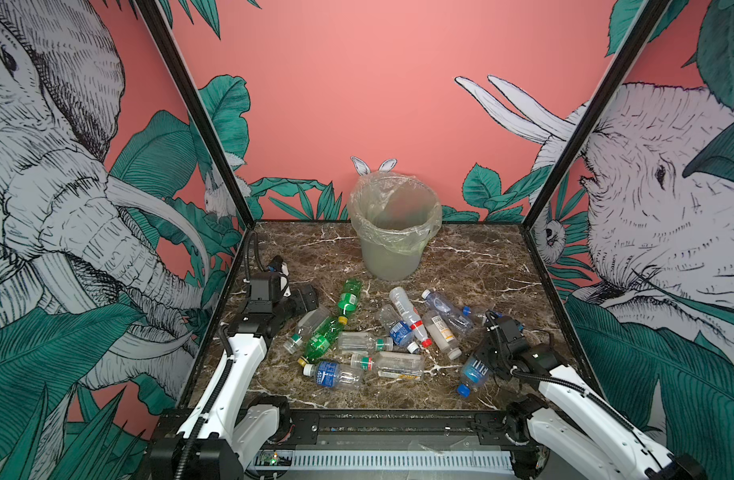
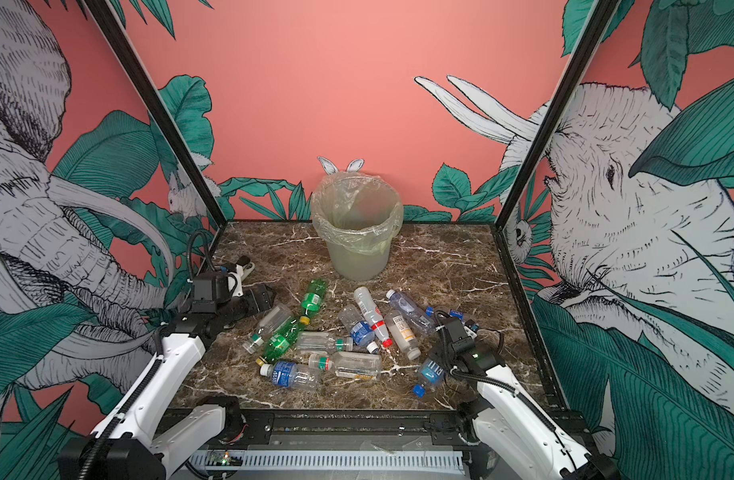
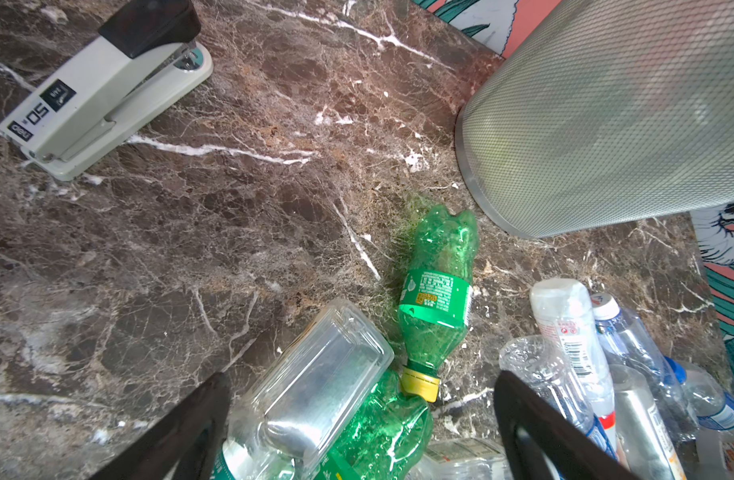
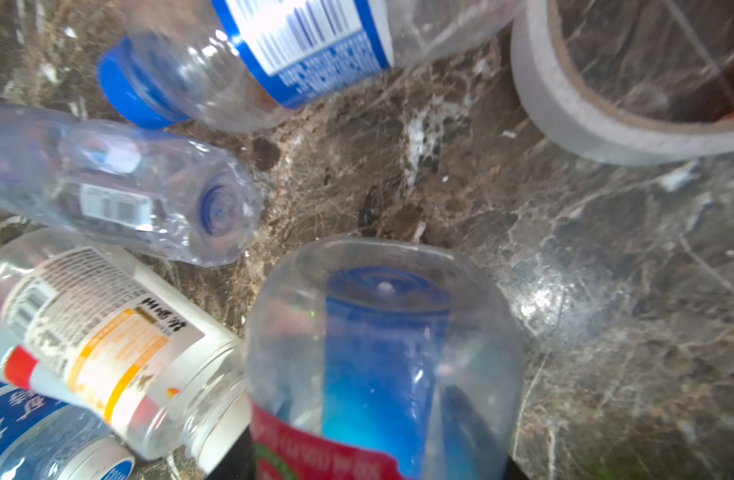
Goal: Throw the plastic bottles in the bin
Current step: 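Close the right gripper on the clear bottle and lift it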
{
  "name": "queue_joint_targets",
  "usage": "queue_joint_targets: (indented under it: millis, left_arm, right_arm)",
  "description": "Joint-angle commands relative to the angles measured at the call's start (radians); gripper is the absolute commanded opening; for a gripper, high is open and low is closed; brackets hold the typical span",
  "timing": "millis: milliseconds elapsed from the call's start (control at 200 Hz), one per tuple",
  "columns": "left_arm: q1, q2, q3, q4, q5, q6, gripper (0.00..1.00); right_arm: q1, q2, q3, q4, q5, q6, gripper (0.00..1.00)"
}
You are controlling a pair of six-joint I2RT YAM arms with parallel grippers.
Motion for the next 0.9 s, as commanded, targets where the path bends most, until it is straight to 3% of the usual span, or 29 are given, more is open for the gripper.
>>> queue_joint_targets:
  millis: [0, 265, 510, 895]
  left_arm:
    - [-0.002, 0.021, 0.035, 0.001, 0.006, -0.020, 0.99]
    - [-0.002, 0.070, 0.052, 0.006, 0.023, -0.045, 0.99]
    - [-0.003, 0.076, 0.060, 0.001, 0.021, -0.046, 0.99]
    - [-0.002, 0.085, 0.075, -0.020, 0.037, -0.044, 0.99]
  right_arm:
    - [0.006, -0.021, 0.085, -0.059, 0.036, -0.051, 0.49]
    - [0.006, 0.032, 0.240, -0.060, 0.045, -0.170, 0.48]
    - [0.006, 0.078, 0.289, 0.103, 0.009, -0.229, 0.48]
    - [0.005, 0.150, 0.277, 0.406, -0.143, -0.271, 0.48]
